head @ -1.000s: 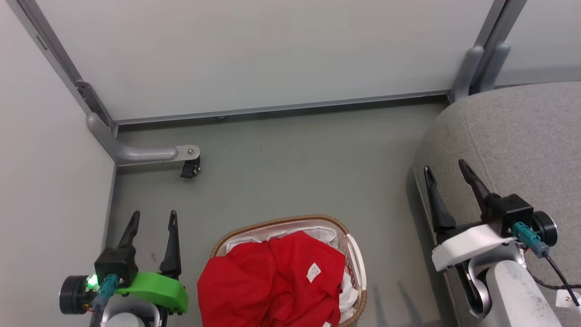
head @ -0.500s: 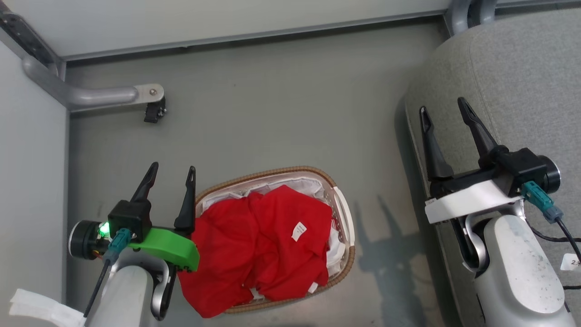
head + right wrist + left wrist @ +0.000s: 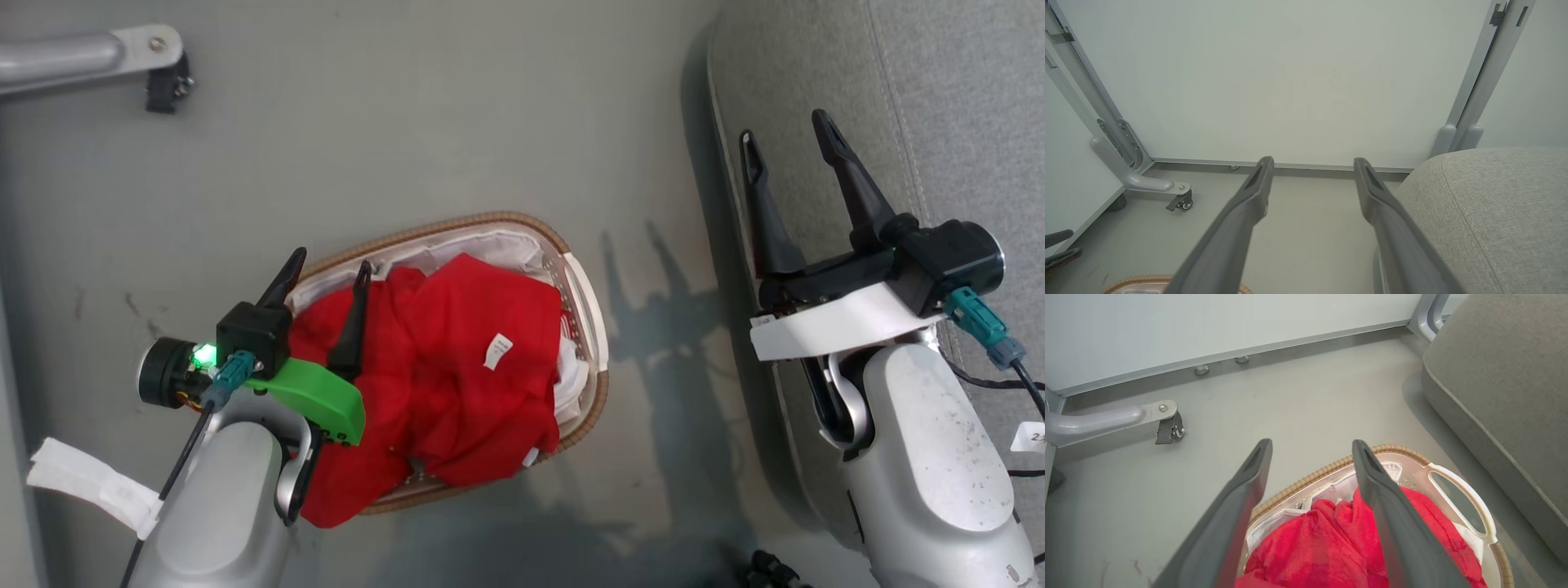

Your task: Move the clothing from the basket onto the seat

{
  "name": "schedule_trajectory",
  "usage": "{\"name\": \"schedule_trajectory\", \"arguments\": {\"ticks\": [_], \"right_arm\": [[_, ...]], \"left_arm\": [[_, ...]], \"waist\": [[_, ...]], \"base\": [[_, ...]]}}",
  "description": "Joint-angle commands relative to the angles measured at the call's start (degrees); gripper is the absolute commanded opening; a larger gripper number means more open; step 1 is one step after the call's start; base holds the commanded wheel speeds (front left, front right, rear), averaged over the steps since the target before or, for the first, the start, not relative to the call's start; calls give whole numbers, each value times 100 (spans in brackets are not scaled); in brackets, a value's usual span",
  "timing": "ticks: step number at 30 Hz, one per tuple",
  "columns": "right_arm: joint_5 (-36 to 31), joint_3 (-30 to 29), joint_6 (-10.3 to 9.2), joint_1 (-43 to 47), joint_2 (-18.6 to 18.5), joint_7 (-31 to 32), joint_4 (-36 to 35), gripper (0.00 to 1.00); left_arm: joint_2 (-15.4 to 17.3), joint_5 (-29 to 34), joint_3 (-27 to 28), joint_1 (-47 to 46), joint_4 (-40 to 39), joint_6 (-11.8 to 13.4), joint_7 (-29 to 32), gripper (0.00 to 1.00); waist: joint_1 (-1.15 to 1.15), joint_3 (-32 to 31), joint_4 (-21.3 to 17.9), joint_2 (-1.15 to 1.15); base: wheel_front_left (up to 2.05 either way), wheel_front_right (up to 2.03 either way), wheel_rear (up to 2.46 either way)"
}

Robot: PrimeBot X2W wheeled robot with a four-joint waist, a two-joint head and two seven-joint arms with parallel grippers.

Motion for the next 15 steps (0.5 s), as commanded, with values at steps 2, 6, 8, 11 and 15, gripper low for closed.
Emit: {"name": "schedule_trajectory", "arguments": {"ticks": [2,6,8,11,15], "right_arm": [[81,3,-4,-85,-16,-13,-47,100],[51,50,-4,-126,-16,-13,-69,100],[58,63,-4,-166,-16,-13,-79,100],[82,75,-4,-186,-17,-13,-113,100],[35,97,-4,-215,-18,-13,-87,100]], "left_arm": [[97,-42,-100,-187,152,-17,-4,100],[137,-40,-375,-317,522,-16,-4,100],[152,-57,-464,-377,698,-16,-4,100],[179,9,-721,-432,964,-16,-4,100],[218,84,-918,-547,1237,-16,-5,100]], "waist": [[-1,543,-291,0],[-1,768,-329,0],[-1,862,-351,0],[-1,1008,-380,0],[-1,1167,-381,0]], "base": [[0,0,0],[0,0,0],[0,0,0],[0,0,0],[0,0,0]]}}
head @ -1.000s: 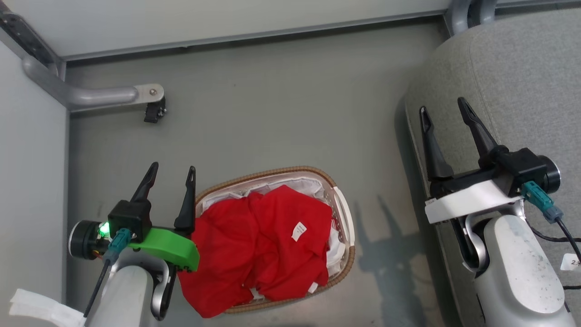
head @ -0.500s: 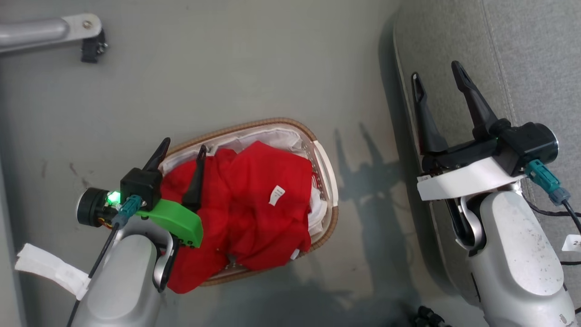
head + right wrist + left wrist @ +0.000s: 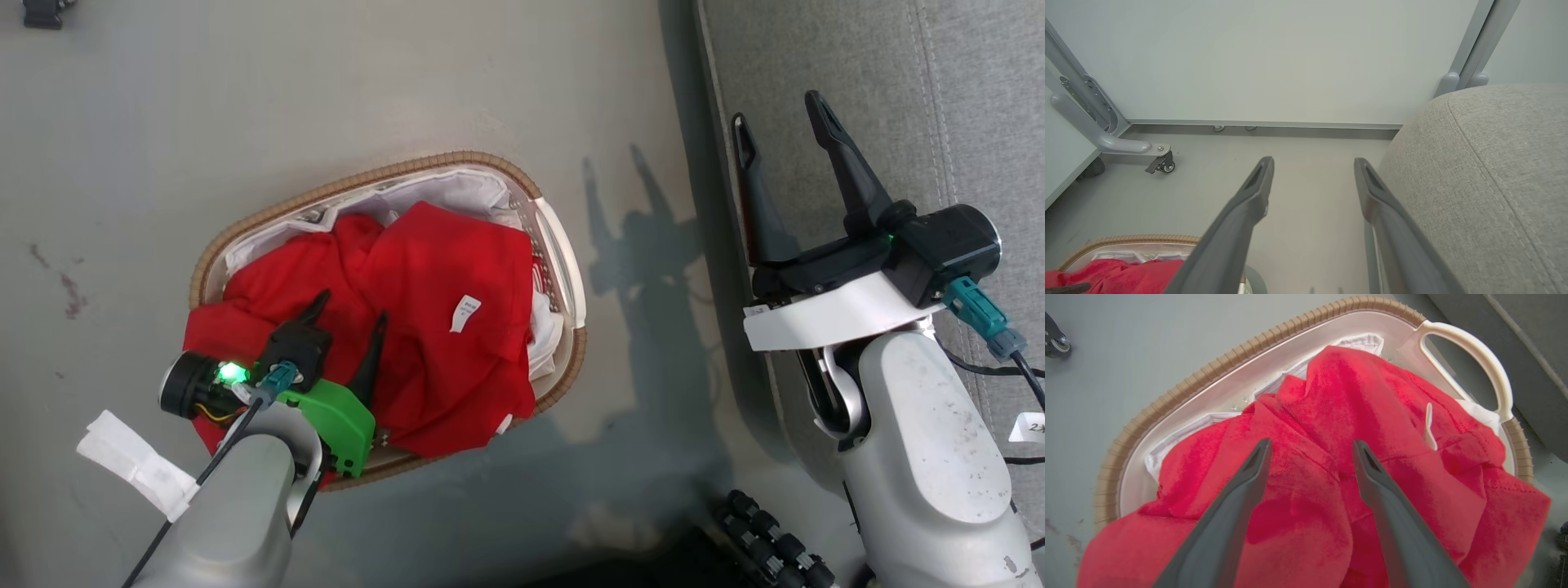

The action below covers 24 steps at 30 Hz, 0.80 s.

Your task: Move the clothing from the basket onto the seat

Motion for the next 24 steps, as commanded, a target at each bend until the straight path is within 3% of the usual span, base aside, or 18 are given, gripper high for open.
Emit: {"name": "schedule_trajectory", "arguments": {"ticks": [1,6,15,24], "right_arm": [[-6,-20,-4,-74,-20,-12,10,100],[-49,-41,-4,-81,-20,-12,10,100],[-55,10,-4,-116,-20,-12,-26,100],[9,10,-4,-147,-19,-12,-100,100]], "left_arm": [[68,71,-39,-144,77,-15,-3,100],[93,339,-313,-319,598,-1,-3,100],[11,721,-454,-782,1363,332,-3,100],[65,1051,-762,-1180,1635,309,-3,100]], "waist": [[0,172,-51,0],[0,309,-39,0],[0,529,-50,0],[0,759,-93,0]], "base": [[0,0,0],[0,0,0],[0,0,0],[0,0,0]]}}
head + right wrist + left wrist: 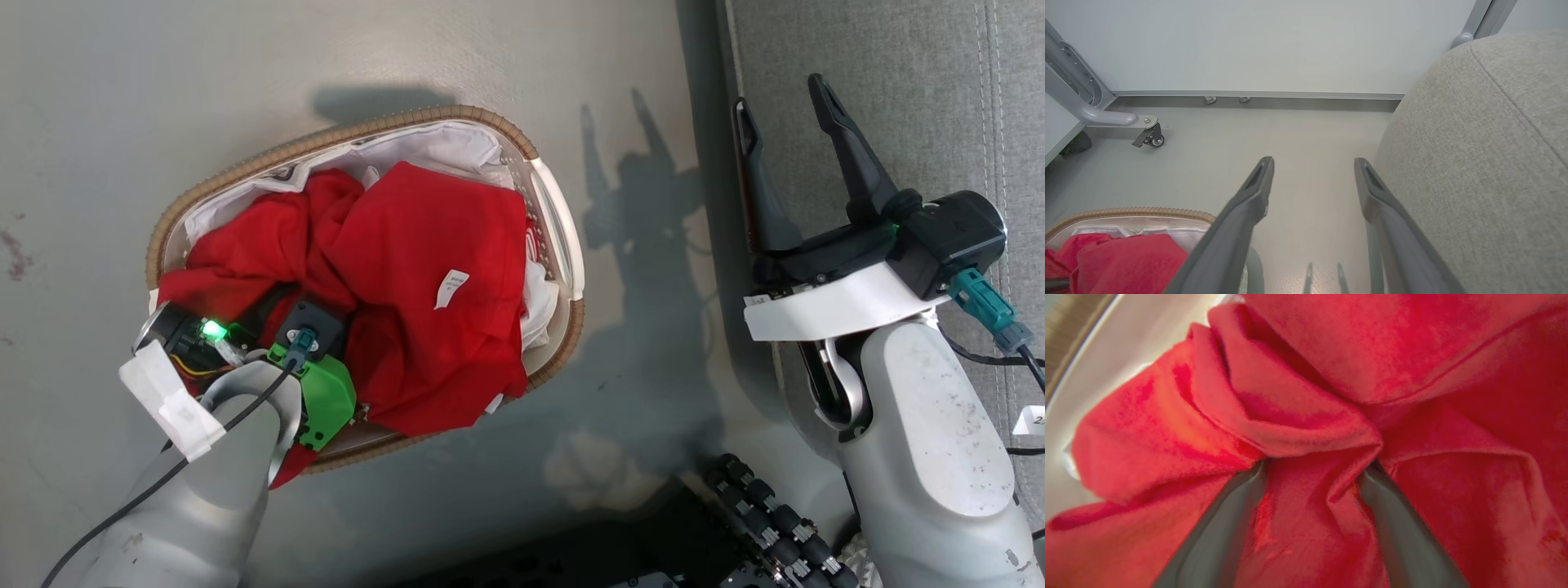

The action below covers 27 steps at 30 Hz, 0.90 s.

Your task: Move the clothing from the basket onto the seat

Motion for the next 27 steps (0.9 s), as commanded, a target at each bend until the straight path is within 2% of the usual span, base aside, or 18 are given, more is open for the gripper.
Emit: {"name": "schedule_trajectory", "arguments": {"ticks": [1,8,9,10,11,12,18,27], "right_arm": [[30,-4,-4,-46,-18,-13,-31,100],[106,53,-4,-97,-18,-13,-40,100],[126,51,-4,-99,-18,-13,-46,100],[133,47,-4,-97,-18,-13,-47,100],[138,36,-4,-90,-18,-13,-43,100],[132,32,-4,-76,-18,-13,-33,100],[134,1,-4,10,-18,-13,51,100],[69,-56,-4,151,-19,-13,198,100]], "left_arm": [[54,78,-69,-100,48,-32,-3,100],[168,433,-547,-271,441,-159,-2,100],[174,426,-572,-289,503,-185,-1,89],[171,383,-562,-299,550,-201,-1,45],[174,359,-560,-305,598,-190,0,29],[175,351,-575,-297,652,-193,0,0],[61,121,-504,-110,566,-226,-1,0],[1,-255,-269,490,-23,-197,-1,0]], "waist": [[0,47,-15,0],[0,118,-106,0],[0,125,-119,0],[0,127,-126,0],[0,119,-130,0],[0,102,-131,0],[0,-140,-106,0],[0,-921,39,0]], "base": [[0,0,0],[0,0,0],[0,0,0],[0,0,0],[0,0,0],[0,0,0],[0,0,0],[0,0,0]]}}
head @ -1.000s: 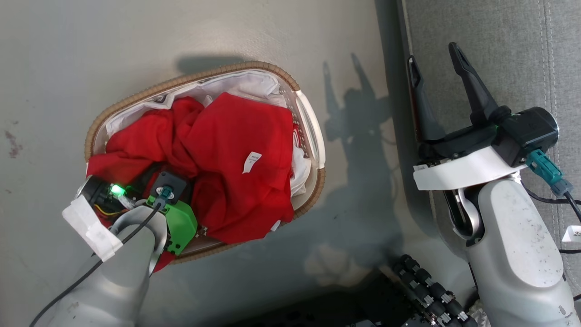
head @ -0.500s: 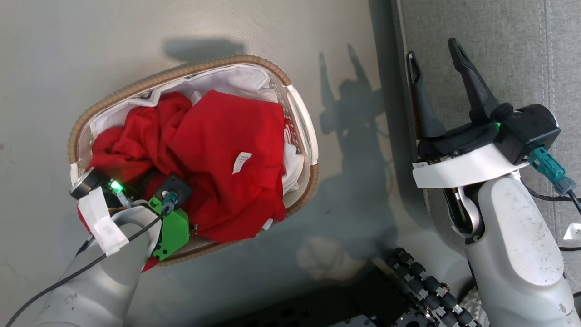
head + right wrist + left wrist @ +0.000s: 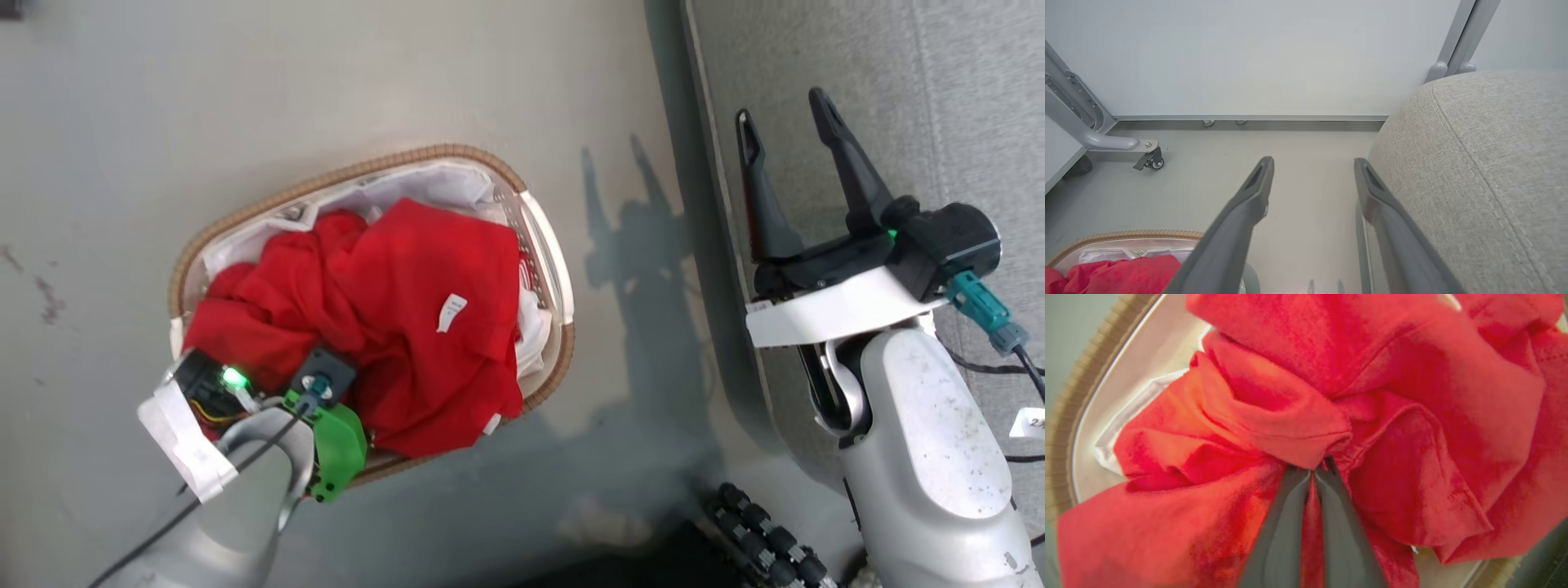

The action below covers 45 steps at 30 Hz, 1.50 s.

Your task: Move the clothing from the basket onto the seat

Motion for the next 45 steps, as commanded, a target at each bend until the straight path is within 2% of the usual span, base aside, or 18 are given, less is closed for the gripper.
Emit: {"name": "schedule_trajectory", "arguments": {"ticks": [1,10,18,29,45], "right_arm": [[-54,-36,-4,106,-21,-13,45,100],[-233,-207,-4,506,-21,-13,287,100],[-233,-242,-4,862,-22,-13,418,100],[-220,-181,-4,1532,-21,-13,571,100],[0,9,-4,2242,-21,-13,719,100]], "left_arm": [[-27,-53,25,152,-90,16,2,0],[-291,-365,303,1028,-702,99,1,0],[-457,-398,609,1605,-1353,152,-1,0],[-612,-452,1219,2229,-2441,216,-1,0],[-863,-661,2161,2010,-4170,40,-1,0]], "waist": [[0,-448,136,0],[0,-1602,500,0],[0,-2361,747,0],[0,-3374,904,0],[0,-4131,914,0]], "base": [[0,0,0],[0,0,0],[0,0,0],[0,0,0],[0,0,0]]}}
